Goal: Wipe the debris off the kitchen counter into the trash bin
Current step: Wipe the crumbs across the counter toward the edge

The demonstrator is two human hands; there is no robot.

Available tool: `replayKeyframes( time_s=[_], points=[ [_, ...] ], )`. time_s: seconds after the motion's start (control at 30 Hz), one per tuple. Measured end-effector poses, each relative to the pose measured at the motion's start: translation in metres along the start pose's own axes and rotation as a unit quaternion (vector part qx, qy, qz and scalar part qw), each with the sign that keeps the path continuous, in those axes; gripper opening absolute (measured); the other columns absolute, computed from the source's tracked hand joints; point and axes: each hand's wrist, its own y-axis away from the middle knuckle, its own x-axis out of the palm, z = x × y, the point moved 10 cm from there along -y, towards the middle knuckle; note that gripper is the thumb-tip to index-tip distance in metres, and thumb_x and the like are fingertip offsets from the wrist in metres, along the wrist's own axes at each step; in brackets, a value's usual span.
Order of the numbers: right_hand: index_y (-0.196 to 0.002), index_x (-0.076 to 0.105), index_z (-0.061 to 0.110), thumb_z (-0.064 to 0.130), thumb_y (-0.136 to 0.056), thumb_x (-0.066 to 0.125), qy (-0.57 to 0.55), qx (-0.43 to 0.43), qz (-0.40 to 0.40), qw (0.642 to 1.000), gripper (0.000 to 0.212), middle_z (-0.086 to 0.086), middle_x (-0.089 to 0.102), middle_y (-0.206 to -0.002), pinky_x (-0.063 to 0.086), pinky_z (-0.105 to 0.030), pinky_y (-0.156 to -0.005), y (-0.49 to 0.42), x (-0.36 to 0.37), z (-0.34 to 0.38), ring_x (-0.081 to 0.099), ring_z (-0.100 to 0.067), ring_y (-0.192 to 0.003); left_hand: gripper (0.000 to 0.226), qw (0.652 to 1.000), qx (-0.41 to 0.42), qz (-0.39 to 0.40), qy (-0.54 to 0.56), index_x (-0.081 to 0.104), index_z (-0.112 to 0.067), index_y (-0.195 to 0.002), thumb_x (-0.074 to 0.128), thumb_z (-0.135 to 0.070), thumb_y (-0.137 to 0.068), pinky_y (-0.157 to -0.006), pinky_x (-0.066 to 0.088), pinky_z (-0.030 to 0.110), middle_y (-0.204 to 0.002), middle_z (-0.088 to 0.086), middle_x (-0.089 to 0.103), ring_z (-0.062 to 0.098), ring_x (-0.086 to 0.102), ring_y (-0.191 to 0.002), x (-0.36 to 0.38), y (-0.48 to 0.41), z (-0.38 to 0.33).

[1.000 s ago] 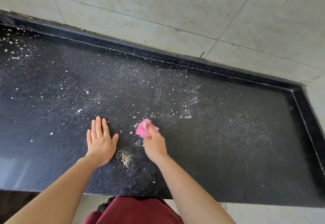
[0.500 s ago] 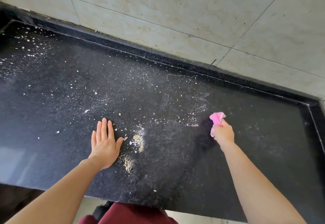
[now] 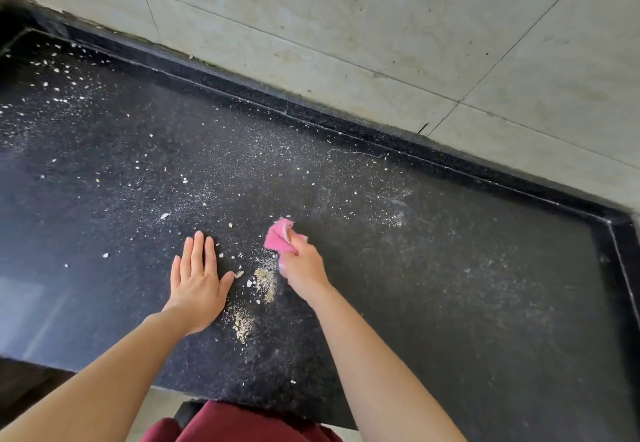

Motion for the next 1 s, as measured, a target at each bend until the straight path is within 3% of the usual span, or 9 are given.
replayKeyframes(
  time_s=[0.07,0.2,0.3,0.4,0.53,0.6,0.73,0.9,1.0],
  points=[
    [-0.140,0.044,0.038,0.009,-0.096,0.036,-0.035,-0.009,0.011,0.999,0.054,-0.007,0.058,-0.110,0.036,-0.016,-0.045,-0.005,-0.005,0.005,0.046,-0.009,-0.060,0.073,1.000,-0.001,0.000,0.003,-0.022,-0.006,-0.147,0.013,-0.048,-0.098,-0.118,-0.012,0.041,-0.154,0.009,-0.032,0.024,-0.029,-0.142,-0.001,0.000,0.000],
    [-0.138,0.049,0.031,0.011,-0.092,0.041,-0.064,-0.011,-0.149,0.987,0.050,-0.004,0.064,-0.099,0.043,-0.029,-0.058,-0.021,-0.109,-0.007,0.051,-0.015,-0.064,0.073,1.000,0.002,0.002,0.001,-0.024,-0.006,-0.146,0.011,-0.048,-0.098,-0.117,-0.013,0.041,-0.153,0.009,-0.033,0.024,-0.031,-0.141,-0.001,0.001,-0.001],
    [-0.119,0.062,0.028,0.022,-0.088,0.041,-0.034,0.047,-0.287,0.956,0.038,-0.003,0.063,-0.082,0.045,-0.036,-0.070,-0.031,-0.210,-0.044,0.054,-0.024,-0.073,0.072,1.000,-0.001,0.001,0.002,-0.025,-0.007,-0.146,0.011,-0.048,-0.099,-0.117,-0.013,0.041,-0.153,0.008,-0.034,0.023,-0.032,-0.140,0.000,0.001,0.000],
    [-0.098,0.062,0.026,0.031,-0.076,0.043,0.027,0.145,-0.353,0.924,0.029,-0.017,0.068,-0.094,0.043,-0.032,-0.066,-0.037,-0.286,-0.098,0.053,-0.026,-0.071,0.072,1.000,-0.001,0.000,-0.002,-0.025,-0.008,-0.146,0.011,-0.048,-0.098,-0.116,-0.014,0.041,-0.153,0.007,-0.034,0.022,-0.032,-0.140,0.002,0.000,0.001],
    [-0.108,0.061,0.040,0.026,-0.067,0.042,0.047,0.171,-0.314,0.933,0.047,-0.006,0.054,-0.093,0.033,-0.024,-0.050,-0.081,-0.294,-0.150,0.050,-0.024,-0.065,0.072,1.000,-0.003,0.002,-0.010,-0.027,-0.008,-0.145,0.009,-0.049,-0.098,-0.114,-0.017,0.040,-0.152,0.007,-0.035,0.020,-0.036,-0.137,0.004,-0.001,0.003],
    [-0.116,0.053,0.052,0.026,-0.070,0.040,0.036,0.140,-0.305,0.941,0.054,-0.001,0.050,-0.098,0.043,-0.031,-0.060,-0.077,-0.256,-0.123,0.052,-0.025,-0.078,0.072,1.000,-0.002,0.005,-0.011,-0.027,-0.008,-0.145,0.009,-0.049,-0.098,-0.114,-0.017,0.040,-0.152,0.007,-0.036,0.020,-0.036,-0.136,0.004,-0.001,0.002],
    [-0.138,0.043,0.042,0.012,-0.088,0.039,0.097,0.051,-0.232,0.967,0.058,-0.010,0.061,-0.110,0.052,-0.039,-0.085,-0.048,-0.153,-0.029,0.060,-0.031,-0.097,0.072,1.000,-0.002,0.003,-0.008,-0.028,-0.009,-0.144,0.009,-0.049,-0.098,-0.114,-0.016,0.040,-0.152,0.007,-0.035,0.019,-0.036,-0.136,0.002,-0.001,0.002],
    [-0.142,0.039,0.037,0.004,-0.095,0.033,0.101,-0.036,-0.046,0.993,0.058,-0.006,0.059,-0.110,0.042,-0.022,-0.052,-0.039,-0.031,0.030,0.061,-0.017,-0.072,0.073,1.000,-0.002,-0.005,0.002,-0.023,-0.007,-0.147,0.011,-0.049,-0.098,-0.116,-0.014,0.040,-0.153,0.008,-0.033,0.019,-0.033,-0.138,-0.001,0.001,0.000],
    [-0.134,0.048,0.040,0.008,-0.095,0.036,0.026,-0.066,0.038,0.997,0.052,0.001,0.056,-0.083,0.035,-0.021,-0.048,-0.034,-0.003,0.046,0.047,-0.011,-0.057,0.073,0.999,0.002,-0.030,0.028,-0.017,-0.008,-0.149,0.014,-0.048,-0.098,-0.117,-0.013,0.040,-0.156,0.007,-0.028,0.021,-0.027,-0.143,-0.007,0.005,-0.001]
  ],
)
